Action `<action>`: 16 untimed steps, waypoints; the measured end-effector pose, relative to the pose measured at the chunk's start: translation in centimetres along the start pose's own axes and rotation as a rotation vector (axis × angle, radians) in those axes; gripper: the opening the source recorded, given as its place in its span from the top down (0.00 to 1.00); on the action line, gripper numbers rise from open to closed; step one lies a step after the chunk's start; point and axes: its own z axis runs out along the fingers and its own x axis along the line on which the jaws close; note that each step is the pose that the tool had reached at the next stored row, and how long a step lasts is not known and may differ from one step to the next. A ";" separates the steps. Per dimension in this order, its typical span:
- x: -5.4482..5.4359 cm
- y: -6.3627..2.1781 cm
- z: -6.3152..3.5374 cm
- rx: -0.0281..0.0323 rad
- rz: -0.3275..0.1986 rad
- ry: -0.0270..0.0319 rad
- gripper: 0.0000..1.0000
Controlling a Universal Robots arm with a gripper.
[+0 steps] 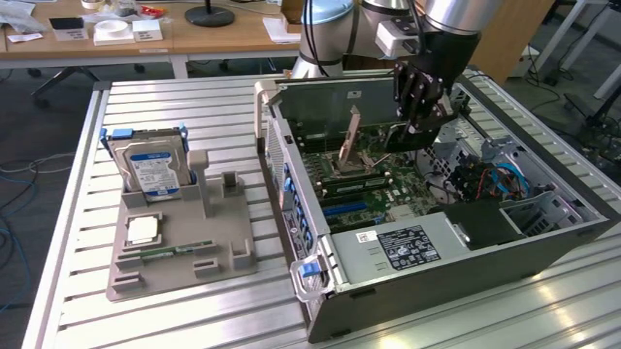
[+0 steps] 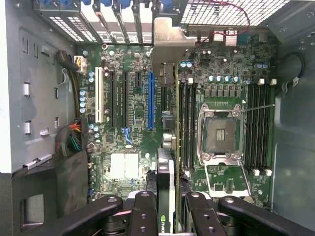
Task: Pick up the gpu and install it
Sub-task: 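Insert the gpu into the slot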
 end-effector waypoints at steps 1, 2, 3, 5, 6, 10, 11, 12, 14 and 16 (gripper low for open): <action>0.0 0.01 0.01 0.0000 0.000 -0.0002 0.73; 0.1 0.03 0.02 0.0001 0.000 -0.0004 0.73; 0.2 0.05 0.03 0.0000 0.000 -0.0002 0.73; 0.3 0.16 0.11 0.0001 0.000 -0.0003 0.73; 0.3 0.21 0.17 0.0000 -0.001 -0.0002 0.73; 0.4 0.41 0.49 0.0000 -0.002 -0.0002 0.73; 0.4 0.46 0.58 0.0000 -0.003 -0.0002 0.73; 0.5 0.50 0.69 -0.0001 -0.003 -0.0002 0.73; 0.5 0.59 0.92 -0.0001 -0.004 -0.0001 0.73; 0.5 0.68 1.13 -0.0001 -0.004 -0.0001 0.73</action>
